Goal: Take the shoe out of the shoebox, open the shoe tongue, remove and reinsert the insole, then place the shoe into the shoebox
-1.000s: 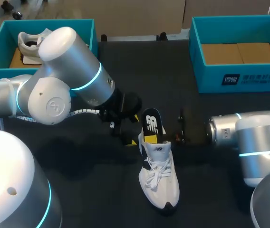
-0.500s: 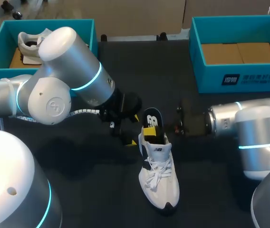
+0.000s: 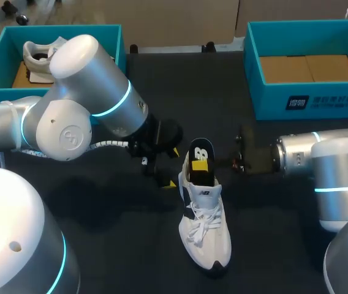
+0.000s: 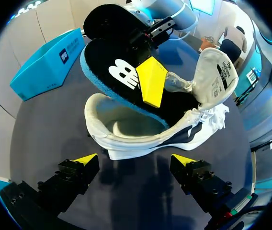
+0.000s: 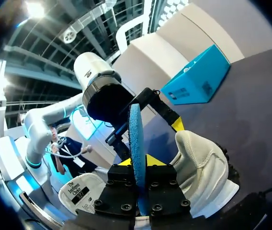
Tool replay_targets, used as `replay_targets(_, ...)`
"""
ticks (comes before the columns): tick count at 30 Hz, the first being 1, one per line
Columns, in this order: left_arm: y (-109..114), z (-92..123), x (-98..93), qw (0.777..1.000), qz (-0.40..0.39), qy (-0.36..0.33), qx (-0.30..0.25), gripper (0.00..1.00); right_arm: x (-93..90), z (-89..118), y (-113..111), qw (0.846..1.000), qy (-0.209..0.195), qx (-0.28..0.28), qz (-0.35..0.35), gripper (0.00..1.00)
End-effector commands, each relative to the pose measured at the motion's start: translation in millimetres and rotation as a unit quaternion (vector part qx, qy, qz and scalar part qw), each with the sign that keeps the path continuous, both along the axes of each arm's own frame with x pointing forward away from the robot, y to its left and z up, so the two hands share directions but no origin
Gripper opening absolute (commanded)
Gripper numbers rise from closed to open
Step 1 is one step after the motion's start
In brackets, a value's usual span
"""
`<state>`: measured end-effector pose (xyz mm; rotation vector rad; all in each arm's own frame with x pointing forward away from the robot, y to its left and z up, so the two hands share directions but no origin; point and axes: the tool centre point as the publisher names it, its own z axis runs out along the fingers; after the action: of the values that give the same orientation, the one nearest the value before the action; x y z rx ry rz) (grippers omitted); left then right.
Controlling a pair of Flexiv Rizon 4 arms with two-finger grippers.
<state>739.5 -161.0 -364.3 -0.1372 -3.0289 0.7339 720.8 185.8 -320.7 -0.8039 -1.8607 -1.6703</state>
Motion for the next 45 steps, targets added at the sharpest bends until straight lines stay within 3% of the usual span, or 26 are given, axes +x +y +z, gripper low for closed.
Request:
replay_targets(1,-0.2,-1.3,0.0,1.000,0.000,0.000,-0.001,1.00,2.5,-9.8,2.8,1.000,0.012,0.002,0.008,0.00)
replay_targets(12,-0.2,-1.3,0.0,1.000,0.000,0.000,-0.001,1.00,-23.8,-45.6,13.3,0.997,0.081,-0.006,0.001,0.00)
replay_targets(19,-0.2,-1.3,0.0,1.000,0.000,0.000,-0.001,1.00,-34.0,-39.4,14.9,0.997,0.076,-0.013,-0.008,0.01)
replay_targets(20,-0.2,-1.3,0.0,1.000,0.000,0.000,-0.001,1.00,-33.9,-36.7,15.6,0.997,0.071,-0.014,-0.008,0.16)
replay_targets(21,-0.2,-1.3,0.0,1.000,0.000,0.000,-0.001,1.00,-33.7,-34.3,16.4,0.998,0.066,-0.015,-0.007,0.22)
replay_targets(23,-0.2,-1.3,0.0,1.000,0.000,0.000,-0.001,1.00,-32.5,-28.7,18.6,0.998,0.056,-0.020,-0.005,0.34)
replay_targets(25,-0.2,-1.3,0.0,1.000,0.000,0.000,-0.001,1.00,-31.1,-23.0,19.9,0.999,0.046,-0.024,-0.003,0.37)
replay_targets(31,-0.2,-1.3,0.0,1.000,0.000,0.000,-0.001,1.00,-23.3,-10.5,21.0,0.999,0.024,-0.035,0.003,0.37)
replay_targets(40,-0.2,-1.3,0.0,1.000,0.000,0.000,-0.001,1.00,-8.5,-11.8,18.6,0.999,0.025,-0.031,0.009,0.32)
replay_targets(43,-0.2,-1.3,0.0,1.000,0.000,0.000,-0.001,1.00,-5.8,-12.4,15.3,0.999,0.025,-0.026,0.005,0.24)
replay_targets(45,-0.2,-1.3,0.0,1.000,0.000,0.000,-0.001,1.00,-4.1,-14.0,12.1,0.999,0.028,-0.021,0.001,0.00)
